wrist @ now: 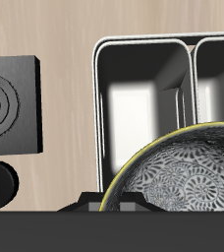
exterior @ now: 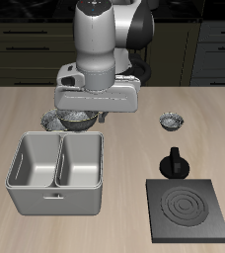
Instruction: Place the medium-sized bowl inside the left compartment of the bowl drainer
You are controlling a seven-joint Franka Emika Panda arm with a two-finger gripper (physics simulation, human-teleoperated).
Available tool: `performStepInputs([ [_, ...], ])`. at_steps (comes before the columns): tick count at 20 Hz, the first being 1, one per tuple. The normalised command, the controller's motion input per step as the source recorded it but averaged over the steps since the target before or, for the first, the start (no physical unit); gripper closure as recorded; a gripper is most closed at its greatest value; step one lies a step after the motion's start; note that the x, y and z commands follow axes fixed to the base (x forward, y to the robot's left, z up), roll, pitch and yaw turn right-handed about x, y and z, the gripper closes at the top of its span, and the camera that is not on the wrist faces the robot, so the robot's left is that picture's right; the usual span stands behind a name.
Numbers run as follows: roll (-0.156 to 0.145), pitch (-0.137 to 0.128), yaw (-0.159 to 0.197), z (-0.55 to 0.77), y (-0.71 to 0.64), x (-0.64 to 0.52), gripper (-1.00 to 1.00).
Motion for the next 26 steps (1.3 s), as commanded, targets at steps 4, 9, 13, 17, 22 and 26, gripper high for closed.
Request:
performStepInputs([
  [4,0.009,0.032,0.01,-0.27,0.13,0.05,1.0],
  [9,0.0,0.024,-0.001,-0.27,0.02,0.06,1.0],
  [13,0.001,0.036,0.016,-0.28,0.07,0.03,1.0],
  [17,0.006,0.015,-0.005,-0.15,0.03,-0.01,-1.0],
  [22,-0.015,0.02,0.015,-0.12,-0.05,0.0,-1.0],
  [26,-0.003,0.001,0.005,-0.04,-0.01,-0.01,-1.0],
])
